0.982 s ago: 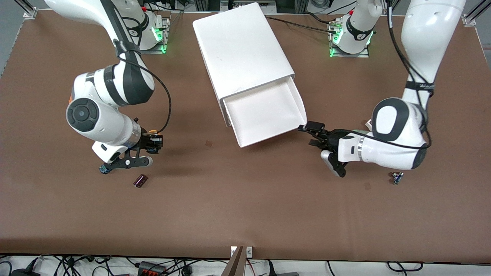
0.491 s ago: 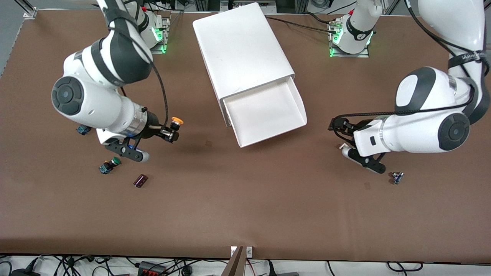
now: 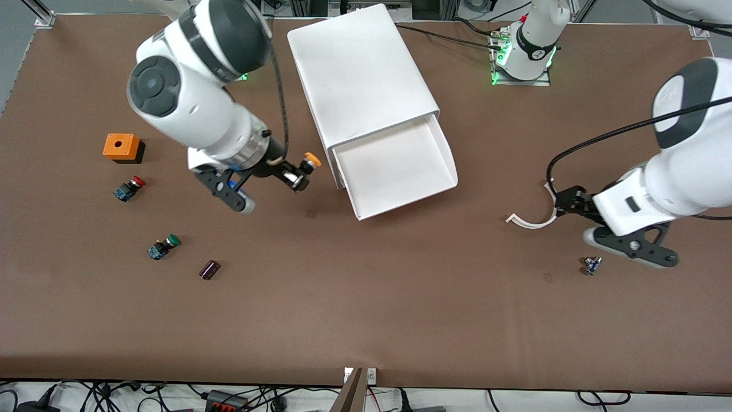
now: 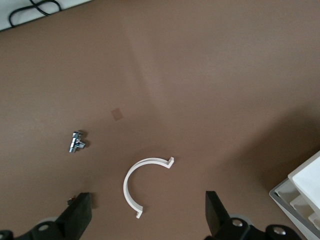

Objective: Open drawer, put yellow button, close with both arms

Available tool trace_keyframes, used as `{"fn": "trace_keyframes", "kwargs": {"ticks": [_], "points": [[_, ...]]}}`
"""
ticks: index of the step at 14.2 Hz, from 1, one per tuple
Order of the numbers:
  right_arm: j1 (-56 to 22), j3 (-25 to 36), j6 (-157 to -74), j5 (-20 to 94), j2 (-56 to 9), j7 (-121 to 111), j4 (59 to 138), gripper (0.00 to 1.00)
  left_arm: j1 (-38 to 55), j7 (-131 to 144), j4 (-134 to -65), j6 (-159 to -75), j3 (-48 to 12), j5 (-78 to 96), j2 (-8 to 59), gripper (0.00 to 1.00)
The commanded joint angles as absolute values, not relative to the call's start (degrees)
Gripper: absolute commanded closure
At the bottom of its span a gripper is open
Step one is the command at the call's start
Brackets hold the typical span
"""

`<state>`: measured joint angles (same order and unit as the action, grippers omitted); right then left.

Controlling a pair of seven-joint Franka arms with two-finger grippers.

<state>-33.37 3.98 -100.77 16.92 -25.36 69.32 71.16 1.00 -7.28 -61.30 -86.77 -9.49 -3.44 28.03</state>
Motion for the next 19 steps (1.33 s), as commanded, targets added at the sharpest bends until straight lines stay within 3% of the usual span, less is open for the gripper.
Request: {"fn": "trace_keyframes", "kwargs": {"ticks": [1,6,13,19], "points": [[-36.37,4.39,-102.9,17.58,-29.35,80.81,66.19,1.0,0.88,-0.92,-60.64,-85.08,-8.88,-4.66,26.72,0.0],[-40.6,4.39,-111.78,17.58,-33.04,97.88,66.18,1.0,-1.76,2.63,-62.04,-82.97,-9.67,-2.72,25.32,0.0],[-45.44,4.57,-113.47,15.3,-37.0,109.41,66.62,1.0,-2.2,4.75,-85.93,-94.65,-9.93,-2.73,10.04,0.0],[-46.84,4.48,-113.12,12.48,-37.53,117.59,67.32,1.0,-2.11,5.01,-86.75,-94.92,-9.93,-2.64,9.4,0.0]]}}
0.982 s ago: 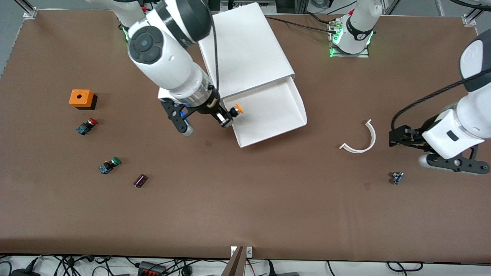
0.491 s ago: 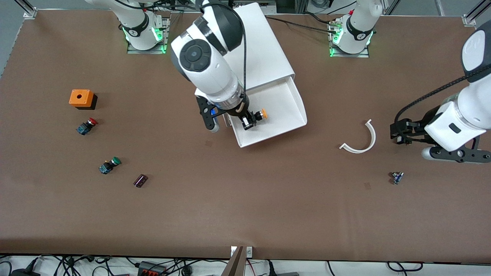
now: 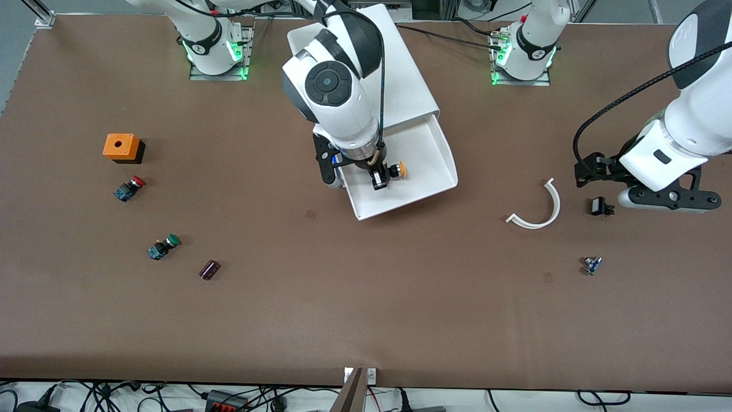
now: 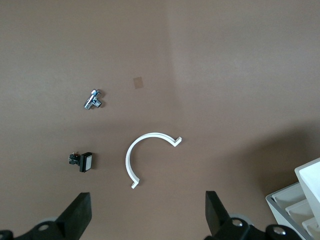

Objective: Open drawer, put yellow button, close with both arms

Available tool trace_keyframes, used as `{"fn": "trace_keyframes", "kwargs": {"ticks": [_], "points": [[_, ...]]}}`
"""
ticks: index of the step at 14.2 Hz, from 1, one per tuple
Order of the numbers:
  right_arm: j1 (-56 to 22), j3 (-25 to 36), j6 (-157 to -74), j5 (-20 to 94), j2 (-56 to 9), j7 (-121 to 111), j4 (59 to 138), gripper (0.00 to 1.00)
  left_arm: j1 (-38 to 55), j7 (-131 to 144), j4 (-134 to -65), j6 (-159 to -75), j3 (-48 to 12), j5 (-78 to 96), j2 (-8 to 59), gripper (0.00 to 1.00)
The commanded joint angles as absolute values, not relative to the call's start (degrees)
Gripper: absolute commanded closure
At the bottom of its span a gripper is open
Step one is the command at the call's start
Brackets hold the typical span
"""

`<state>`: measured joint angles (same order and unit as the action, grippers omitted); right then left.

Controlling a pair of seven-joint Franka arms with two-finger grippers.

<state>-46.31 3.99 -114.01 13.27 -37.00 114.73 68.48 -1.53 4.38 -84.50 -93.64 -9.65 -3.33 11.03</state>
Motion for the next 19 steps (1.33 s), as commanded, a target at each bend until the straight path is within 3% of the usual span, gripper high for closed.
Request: {"fn": "trace_keyframes", "kwargs": {"ticks": [1,8,9,10,11,19], "points": [[-46.85,4.48,-113.12,12.65,-37.53,118.47,68.02,1.0,-2.11,5.01,-86.66,-94.92,-9.93,-2.64,9.4,0.0],[-48.34,4.39,-113.03,13.01,-37.79,118.65,69.87,0.97,-2.11,5.45,-86.57,-94.75,-9.93,-2.55,9.49,0.0],[-48.34,4.39,-113.03,13.01,-37.79,118.74,69.79,0.79,-2.11,5.45,-86.57,-94.75,-9.93,-2.55,9.49,0.0],[-48.34,4.39,-112.85,13.01,-37.62,119.18,69.7,0.18,-2.11,5.45,-86.49,-94.75,-9.93,-2.55,9.49,0.0],[-48.34,4.57,-112.07,12.92,-37.36,119.53,69.52,0.0,-2.11,5.54,-86.48,-94.66,-9.93,-2.46,9.49,0.0],[-46.32,8.78,-108.11,10.21,-31.75,114.55,69.08,0.0,-2.11,5.71,-86.48,-94.57,-9.84,-1.41,9.49,0.0]]}}
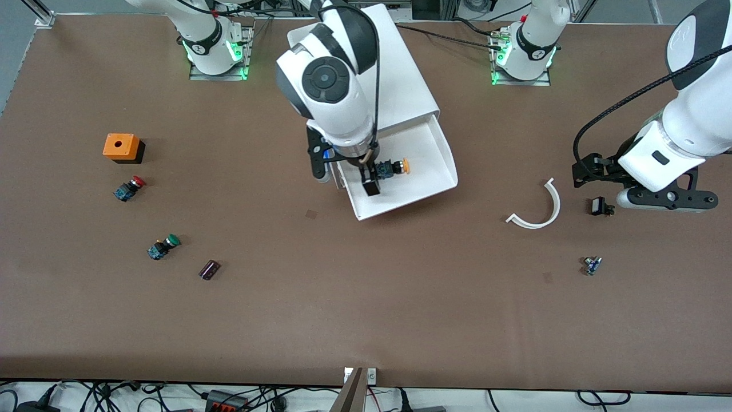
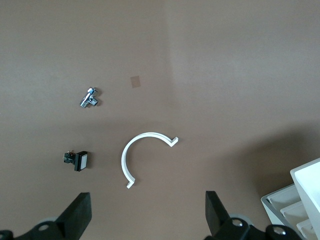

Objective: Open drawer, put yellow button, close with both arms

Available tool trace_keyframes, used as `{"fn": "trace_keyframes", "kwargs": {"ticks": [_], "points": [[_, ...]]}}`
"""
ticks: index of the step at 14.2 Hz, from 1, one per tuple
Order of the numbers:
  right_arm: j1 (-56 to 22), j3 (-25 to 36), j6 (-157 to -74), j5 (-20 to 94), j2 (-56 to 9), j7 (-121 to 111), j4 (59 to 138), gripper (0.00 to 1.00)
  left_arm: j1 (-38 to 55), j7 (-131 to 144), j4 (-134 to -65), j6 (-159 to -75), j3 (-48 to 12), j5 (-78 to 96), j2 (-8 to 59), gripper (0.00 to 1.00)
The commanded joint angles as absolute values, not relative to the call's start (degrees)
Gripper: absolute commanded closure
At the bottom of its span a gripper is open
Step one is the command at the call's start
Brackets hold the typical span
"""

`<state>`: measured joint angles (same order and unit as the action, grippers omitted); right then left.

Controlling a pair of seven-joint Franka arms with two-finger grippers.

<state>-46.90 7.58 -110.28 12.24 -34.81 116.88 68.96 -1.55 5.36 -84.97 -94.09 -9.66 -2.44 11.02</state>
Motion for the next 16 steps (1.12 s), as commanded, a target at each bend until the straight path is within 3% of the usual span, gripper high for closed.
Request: {"fn": "trace_keyframes", "kwargs": {"ticks": [1,9,16], "points": [[-46.14,9.92,-106.89,9.67,-30.68,111.48,69.17,0.0,-2.11,5.71,-86.48,-94.57,-9.84,-1.41,9.49,0.0],[-31.93,11.95,-92.21,9.84,-26.37,75.73,69.7,0.0,-2.11,5.54,-86.48,-94.57,-9.93,-1.41,9.49,0.0],[-20.41,11.95,-91.67,9.49,-26.63,49.26,70.75,0.0,-1.85,7.47,-86.48,-94.48,-9.93,-1.41,9.49,0.0]]}}
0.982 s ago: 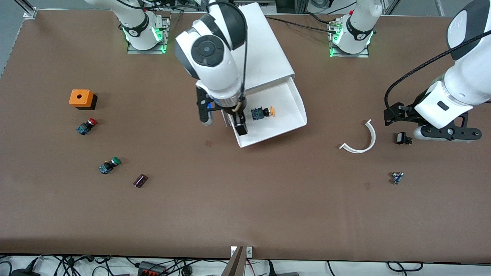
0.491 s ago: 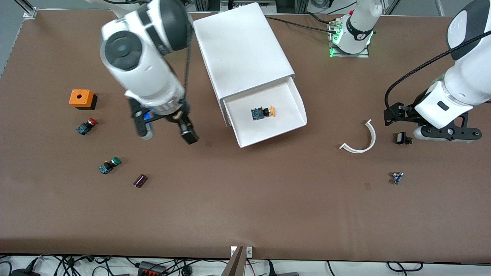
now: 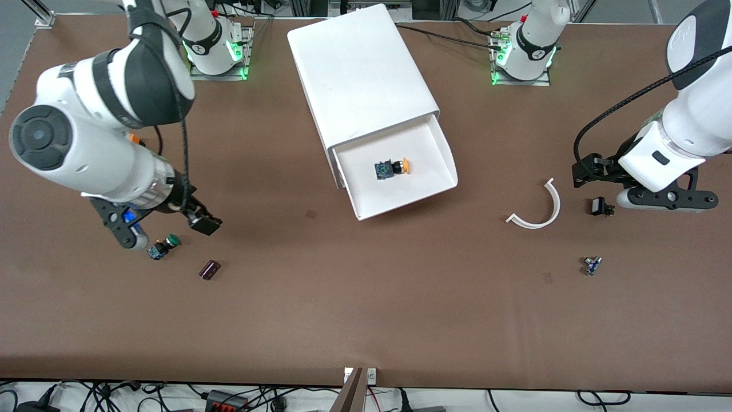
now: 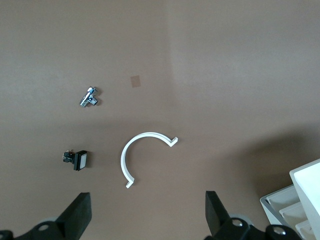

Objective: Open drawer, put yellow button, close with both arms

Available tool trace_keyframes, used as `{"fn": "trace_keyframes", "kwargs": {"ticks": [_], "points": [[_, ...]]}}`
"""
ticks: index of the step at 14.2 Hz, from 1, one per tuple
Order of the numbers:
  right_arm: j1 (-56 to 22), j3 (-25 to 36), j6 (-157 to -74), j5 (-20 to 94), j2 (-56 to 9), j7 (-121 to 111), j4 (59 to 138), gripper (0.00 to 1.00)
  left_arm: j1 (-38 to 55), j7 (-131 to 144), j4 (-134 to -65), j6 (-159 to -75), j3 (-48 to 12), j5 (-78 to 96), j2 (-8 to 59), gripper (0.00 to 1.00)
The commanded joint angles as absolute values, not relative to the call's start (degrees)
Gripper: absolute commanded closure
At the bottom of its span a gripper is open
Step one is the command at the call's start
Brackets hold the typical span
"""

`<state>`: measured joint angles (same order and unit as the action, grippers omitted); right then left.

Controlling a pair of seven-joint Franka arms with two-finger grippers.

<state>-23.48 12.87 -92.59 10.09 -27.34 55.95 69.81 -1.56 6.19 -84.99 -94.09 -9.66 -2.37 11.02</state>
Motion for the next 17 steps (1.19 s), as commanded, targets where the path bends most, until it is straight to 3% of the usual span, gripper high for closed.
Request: {"fn": "trace_keyframes", "kwargs": {"ticks": [1,6,10,14,17], "points": [[-18.91,11.87,-91.41,9.58,-26.54,45.56,70.75,0.0,-1.67,8.08,-86.48,-94.4,-9.93,-1.41,9.49,0.0],[-12.05,11.95,-91.06,10.19,-25.67,32.19,70.66,0.0,-1.32,14.66,-86.4,-94.31,-13.0,-1.41,9.4,0.0],[-10.37,12.3,-87.46,9.58,-24.79,24.63,70.05,0.0,-1.06,27.65,-86.05,-95.79,-19.67,-1.75,12.99,0.0],[-10.02,14.06,-87.19,6.33,-21.89,11.63,70.22,0.0,3.42,37.96,-86.04,-107.47,-21.45,-2.29,19.94,0.0],[-4.76,13.01,-86.92,6.42,-20.84,6.0,70.22,0.0,5.79,38.93,-85.96,-114.84,-21.27,-2.37,25.21,0.0]]}}
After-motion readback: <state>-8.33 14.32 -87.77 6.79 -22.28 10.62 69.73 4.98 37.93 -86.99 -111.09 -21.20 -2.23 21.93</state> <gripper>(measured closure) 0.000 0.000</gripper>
